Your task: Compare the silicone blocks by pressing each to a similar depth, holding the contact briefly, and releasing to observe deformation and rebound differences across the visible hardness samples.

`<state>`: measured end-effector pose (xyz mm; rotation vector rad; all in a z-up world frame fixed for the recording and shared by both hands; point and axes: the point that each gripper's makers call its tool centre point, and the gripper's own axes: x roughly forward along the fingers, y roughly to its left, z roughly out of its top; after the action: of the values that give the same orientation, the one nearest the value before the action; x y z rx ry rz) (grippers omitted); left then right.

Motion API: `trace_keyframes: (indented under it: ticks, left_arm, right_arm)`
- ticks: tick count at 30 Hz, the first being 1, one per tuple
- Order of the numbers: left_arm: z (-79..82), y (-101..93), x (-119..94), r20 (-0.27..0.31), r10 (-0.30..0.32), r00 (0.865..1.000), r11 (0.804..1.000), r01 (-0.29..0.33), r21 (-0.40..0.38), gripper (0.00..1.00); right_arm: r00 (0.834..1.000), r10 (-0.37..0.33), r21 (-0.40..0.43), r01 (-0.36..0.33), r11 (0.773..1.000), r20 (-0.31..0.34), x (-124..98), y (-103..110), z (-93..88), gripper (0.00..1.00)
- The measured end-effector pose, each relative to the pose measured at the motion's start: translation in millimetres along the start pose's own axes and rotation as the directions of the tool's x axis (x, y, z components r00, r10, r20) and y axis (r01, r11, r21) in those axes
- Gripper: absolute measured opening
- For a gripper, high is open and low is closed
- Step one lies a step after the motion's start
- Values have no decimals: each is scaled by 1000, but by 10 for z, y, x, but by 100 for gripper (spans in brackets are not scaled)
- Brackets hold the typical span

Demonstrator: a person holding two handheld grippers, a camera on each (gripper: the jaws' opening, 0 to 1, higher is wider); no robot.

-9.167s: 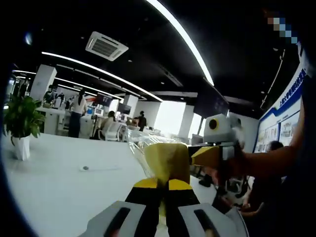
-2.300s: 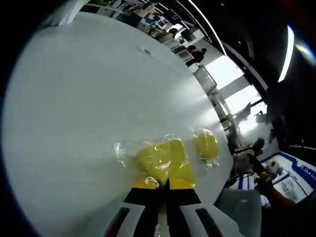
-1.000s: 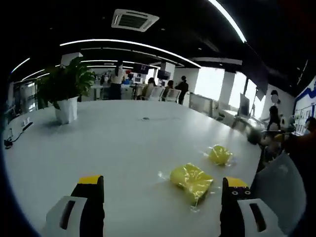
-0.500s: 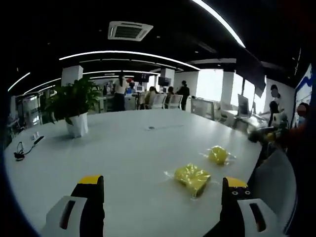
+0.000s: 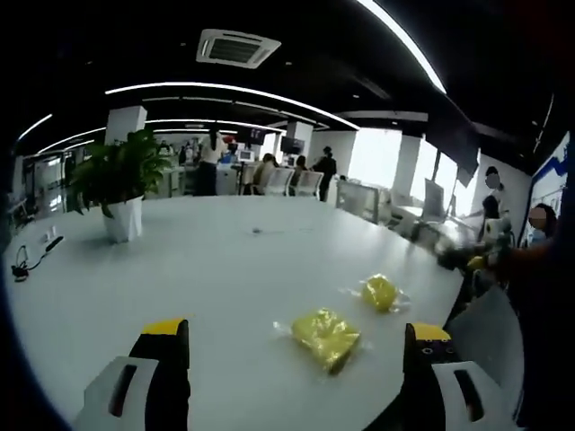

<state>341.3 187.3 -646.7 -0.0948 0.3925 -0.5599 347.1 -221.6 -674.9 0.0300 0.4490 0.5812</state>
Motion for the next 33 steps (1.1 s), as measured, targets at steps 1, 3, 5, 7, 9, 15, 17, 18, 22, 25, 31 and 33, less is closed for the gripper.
trace_keyframes:
  ticks: [1, 3, 5, 7, 9, 15, 17, 18, 22, 25, 31, 33]
  left_arm:
    - [20, -62, 54, -4, -13, 1000, 1000, 13, 20, 100]
    - [61, -173, 179, -7, -30, 1000, 999, 30, 11, 100]
    - [116, -273, 303, 7, -59, 998, 998, 59, -21, 100]
    - [138, -352, 431, 0, -77, 997, 997, 77, -32, 100]
    - [148, -411, 539, -13, -90, 996, 995, 89, -46, 100]
    - [152, -687, 967, -66, -168, 984, 947, 143, -289, 100]
    - [127, -777, 1171, -83, -204, 975, 927, 165, -337, 100]
    - [88, -802, 1241, -104, -208, 973, 922, 160, -352, 100]
    - [-19, -974, 1583, -142, -264, 954, 886, 182, -426, 100]
    - [-117, -1080, 1802, -173, -285, 943, 865, 176, -470, 100]
    - [-484, -1080, 2177, -239, -302, 923, 799, 108, -592, 99]
    - [-551, -1053, 2244, -254, -297, 921, 789, 86, -609, 97]
  right_arm:
    - [1000, 1, 2, -1, 1000, -4, 9, -5, -20, 97]
    - [1000, 2, 5, -2, 1000, -14, 17, -14, -62, 97]
    - [1000, 4, 8, -4, 1000, -21, 8, -12, -90, 97]
    - [1000, 6, 11, -5, 1000, -18, -7, -23, -104, 97]
    - [1000, 5, 16, -5, 1000, -18, -17, -43, -114, 97]
    - [1000, 8, 36, -7, 999, -14, -26, -74, -100, 97]
    - [1000, 18, 40, -18, 999, -11, -11, -59, -88, 97]
    - [1000, 26, 42, -25, 999, -9, -5, -49, -82, 97]
    - [999, 40, 35, -40, 999, -9, -16, -38, -77, 97]
    - [999, 45, 36, -45, 998, -2, -71, -50, -67, 97]
    - [998, 58, 78, -57, 995, -19, -32, -140, -112, 97]
    - [997, 68, 63, -66, 996, -28, -11, -140, -104, 97]
